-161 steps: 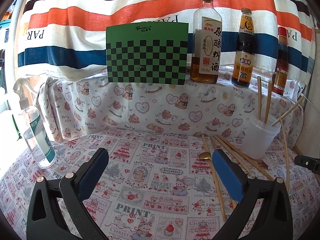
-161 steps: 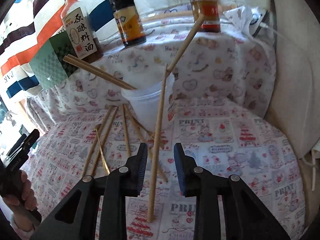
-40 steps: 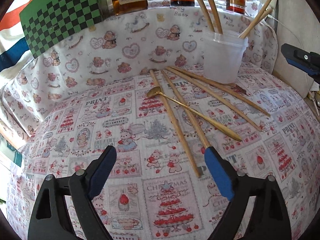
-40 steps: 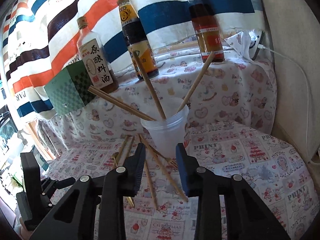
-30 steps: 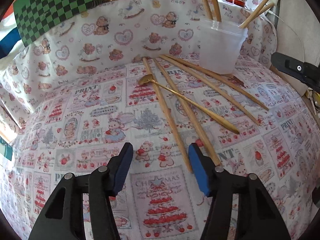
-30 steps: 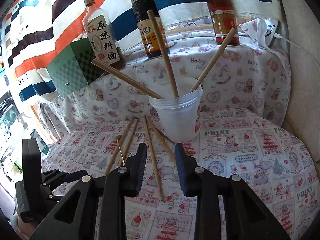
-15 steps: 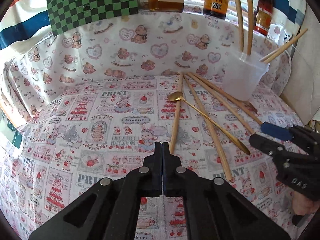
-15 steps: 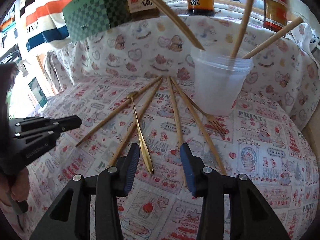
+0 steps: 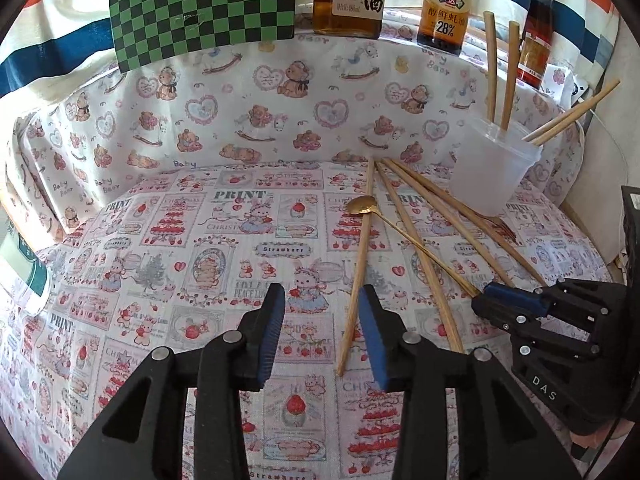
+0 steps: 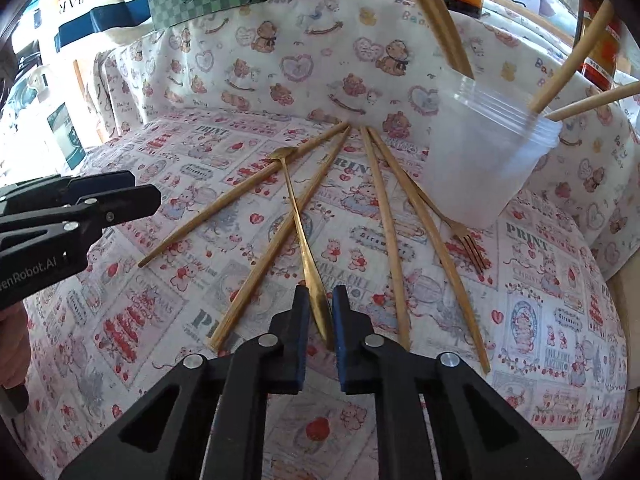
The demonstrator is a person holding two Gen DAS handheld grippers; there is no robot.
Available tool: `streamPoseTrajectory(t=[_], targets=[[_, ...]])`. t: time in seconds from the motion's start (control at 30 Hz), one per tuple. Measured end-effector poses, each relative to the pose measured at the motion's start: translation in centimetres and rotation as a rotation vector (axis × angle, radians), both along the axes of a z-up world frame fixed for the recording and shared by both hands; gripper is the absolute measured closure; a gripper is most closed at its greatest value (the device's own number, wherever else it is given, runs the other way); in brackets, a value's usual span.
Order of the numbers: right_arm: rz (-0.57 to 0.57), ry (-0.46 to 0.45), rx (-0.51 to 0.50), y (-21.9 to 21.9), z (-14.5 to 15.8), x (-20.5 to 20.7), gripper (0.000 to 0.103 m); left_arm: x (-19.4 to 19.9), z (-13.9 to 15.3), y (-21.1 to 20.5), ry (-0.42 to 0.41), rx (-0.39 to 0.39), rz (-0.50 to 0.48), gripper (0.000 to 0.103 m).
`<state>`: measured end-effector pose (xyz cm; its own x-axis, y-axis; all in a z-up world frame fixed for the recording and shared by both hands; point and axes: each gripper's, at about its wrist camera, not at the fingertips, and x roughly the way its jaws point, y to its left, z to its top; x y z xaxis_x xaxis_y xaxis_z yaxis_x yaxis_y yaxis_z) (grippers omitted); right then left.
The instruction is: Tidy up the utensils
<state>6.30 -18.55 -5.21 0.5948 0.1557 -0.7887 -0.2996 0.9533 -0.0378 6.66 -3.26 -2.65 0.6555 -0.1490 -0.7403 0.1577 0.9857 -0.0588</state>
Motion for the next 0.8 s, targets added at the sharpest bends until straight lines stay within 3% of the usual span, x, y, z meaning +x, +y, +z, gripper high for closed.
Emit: streamPoseTrajectory(t=[0.13,0.53,0.67,0.8], targets=[[0.012,-0.014,-0.004,-0.5,0.4,-1.1,0.099,0.2,0.0,0.5,0.006,-0.008,0.023,0.066],[-0.018,-0.023,0.043,-3.7,4.3,-3.5,0.100,0.4,0.0,0.8,-0.004,0.007,0.054,0.066],[-0.074,0.004,0.000,-4.5,4.2,-3.1,0.100,0.4,0.0,1.0,-0.002,0.003,0.059,0.066],[-0.195,-0.032,-0.100,-5.8,3.5,-2.1,0.100,0.4,0.1,1.0,-0.002,0.001,0.063,0.066]])
